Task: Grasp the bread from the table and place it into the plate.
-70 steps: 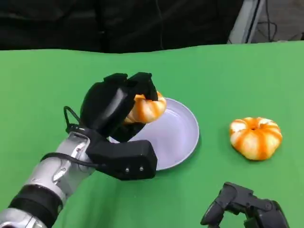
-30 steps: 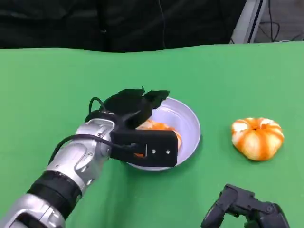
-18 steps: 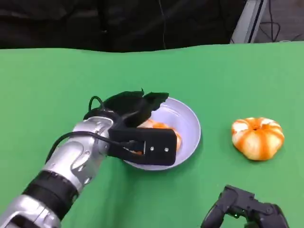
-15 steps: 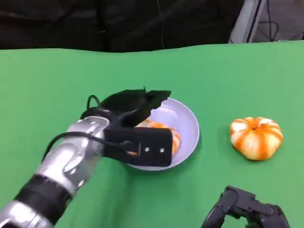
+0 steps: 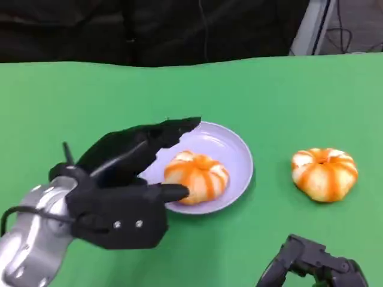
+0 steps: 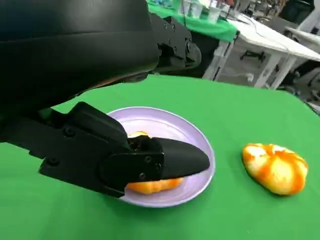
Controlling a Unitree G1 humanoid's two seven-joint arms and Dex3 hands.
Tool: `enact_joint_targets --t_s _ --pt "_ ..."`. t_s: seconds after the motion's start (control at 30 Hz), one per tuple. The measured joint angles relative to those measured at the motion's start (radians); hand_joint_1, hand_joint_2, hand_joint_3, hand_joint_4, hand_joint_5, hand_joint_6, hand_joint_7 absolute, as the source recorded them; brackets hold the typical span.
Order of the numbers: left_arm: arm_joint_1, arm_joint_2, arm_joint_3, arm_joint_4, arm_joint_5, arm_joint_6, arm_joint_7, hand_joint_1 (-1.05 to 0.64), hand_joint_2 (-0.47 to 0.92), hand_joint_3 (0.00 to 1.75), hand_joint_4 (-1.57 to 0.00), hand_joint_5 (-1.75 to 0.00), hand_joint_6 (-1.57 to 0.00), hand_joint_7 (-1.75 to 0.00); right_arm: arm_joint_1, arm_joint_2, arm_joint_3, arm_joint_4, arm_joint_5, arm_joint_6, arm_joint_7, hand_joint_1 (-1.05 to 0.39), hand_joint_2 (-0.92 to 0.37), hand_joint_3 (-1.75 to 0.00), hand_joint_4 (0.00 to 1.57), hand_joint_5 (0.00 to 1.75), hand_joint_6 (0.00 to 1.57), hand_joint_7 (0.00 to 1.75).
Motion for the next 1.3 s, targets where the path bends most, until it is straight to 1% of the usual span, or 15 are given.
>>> enact_joint_targets --t_s 0.07,0.1,0.13,0.23,0.27,0.3,0.37,0.4,0.47,0.5,0.53,0.6,0.73,1.0,1.3 --pt "0.032 0.004 0.021 -0.031 -0.026 -0.004 0.001 -0.63 0.92 0.49 -0.38 -0.23 -0.3 -0.12 0.002 -0.002 0.0 -0.004 0.0 0.002 0.001 -0.09 -0.33 -1.37 0.73 1.64 0.79 1.35" --pt "0.042 0.004 0.028 -0.045 -0.03 -0.007 0.001 -0.45 0.92 0.39 -0.52 -0.35 -0.46 -0.17 0.002 -0.002 0.0 -0.004 0.0 0.004 0.002 -0.09 -0.33 -1.36 0.73 1.64 0.8 1.35" --pt "0.066 -0.001 0.051 -0.061 -0.065 -0.012 0.003 -0.39 0.92 0.35 -0.57 -0.39 -0.52 -0.18 0.001 -0.002 0.002 -0.004 0.0 0.007 0.003 -0.09 -0.33 -1.35 0.73 1.64 0.8 1.35" --pt "0.182 -0.058 0.132 -0.121 -0.216 -0.046 0.03 -0.33 0.92 0.31 -0.62 -0.44 -0.58 -0.19 0.004 -0.001 0.001 -0.003 0.004 0.01 0.002 -0.1 -0.33 -1.34 0.73 1.64 0.8 1.35" --pt "0.205 -0.066 0.142 -0.125 -0.234 -0.051 0.032 -0.15 0.86 0.42 -0.69 -0.58 -0.76 -0.27 0.004 0.0 0.001 -0.003 0.006 0.01 0.002 -0.09 -0.33 -1.35 0.74 1.64 0.8 1.35" --pt "0.225 -0.07 0.159 -0.122 -0.268 -0.064 0.031 0.01 0.7 0.85 -0.81 -0.87 -0.96 -0.4 0.001 0.0 0.001 -0.003 0.007 0.01 0.002 -0.1 -0.33 -1.36 0.73 1.64 0.8 1.35" --pt "0.292 -0.087 0.214 -0.128 -0.393 -0.114 0.023 0.09 0.57 1.14 -0.86 -1.04 -1.05 -0.51 -0.006 0.002 0.003 -0.001 0.001 0.009 0.002 -0.1 -0.33 -1.36 0.73 1.64 0.79 1.36" --pt "0.33 -0.096 0.235 -0.134 -0.447 -0.135 0.017 0.08 0.56 1.16 -0.86 -1.2 -1.02 -0.66 -0.007 0.003 0.003 0.0 -0.002 0.009 0.001 -0.1 -0.33 -1.37 0.74 1.65 0.79 1.36" --pt "0.393 -0.102 0.259 -0.15 -0.513 -0.144 0.001 0.08 0.55 1.17 -0.86 -1.29 -0.96 -0.82 -0.008 0.004 0.002 0.002 -0.006 0.009 -0.001 -0.09 -0.33 -1.38 0.74 1.65 0.79 1.36" --pt "0.42 -0.103 0.27 -0.158 -0.539 -0.144 -0.003 0.07 0.54 1.2 -0.84 -1.44 -0.91 -1.03 -0.009 0.004 0.002 0.003 -0.007 0.009 -0.003 -0.11 -0.32 -1.37 0.74 1.65 0.79 1.36" --pt "0.438 -0.104 0.281 -0.163 -0.559 -0.146 -0.007 0.06 0.53 1.21 -0.83 -1.49 -0.88 -1.13 -0.011 0.005 0.002 0.003 -0.007 0.009 -0.003 -0.11 -0.32 -1.37 0.73 1.65 0.79 1.36" --pt "0.473 -0.112 0.301 -0.176 -0.589 -0.152 -0.01 0.1 0.43 1.44 -0.86 -1.68 -0.82 -1.45 -0.014 0.006 0.002 0.003 -0.004 0.009 -0.003 -0.11 -0.31 -1.37 0.73 1.65 0.79 1.37" --pt "0.529 -0.149 0.33 -0.196 -0.63 -0.192 -0.009 0.14 0.4 1.56 -0.92 -1.74 -0.81 -1.61 -0.015 0.006 0.003 0.003 -0.005 0.009 -0.003 -0.08 -0.31 -1.39 0.73 1.66 0.79 1.38" --pt "0.584 -0.194 0.349 -0.208 -0.68 -0.197 -0.009 0.12 0.41 1.55 -0.95 -1.75 -0.78 -1.73 -0.013 0.004 0.002 0.002 -0.006 0.01 -0.004 -0.07 -0.3 -1.4 0.74 1.65 0.79 1.37" --pt "0.635 -0.263 0.343 -0.204 -0.7 -0.237 -0.012 0.11 0.39 1.58 -0.98 -1.75 -0.81 -1.68 -0.003 -0.02 -0.024 0.002 0.035 0.006 0.011 -0.07 -0.32 -1.37 0.72 1.63 0.79 1.35"
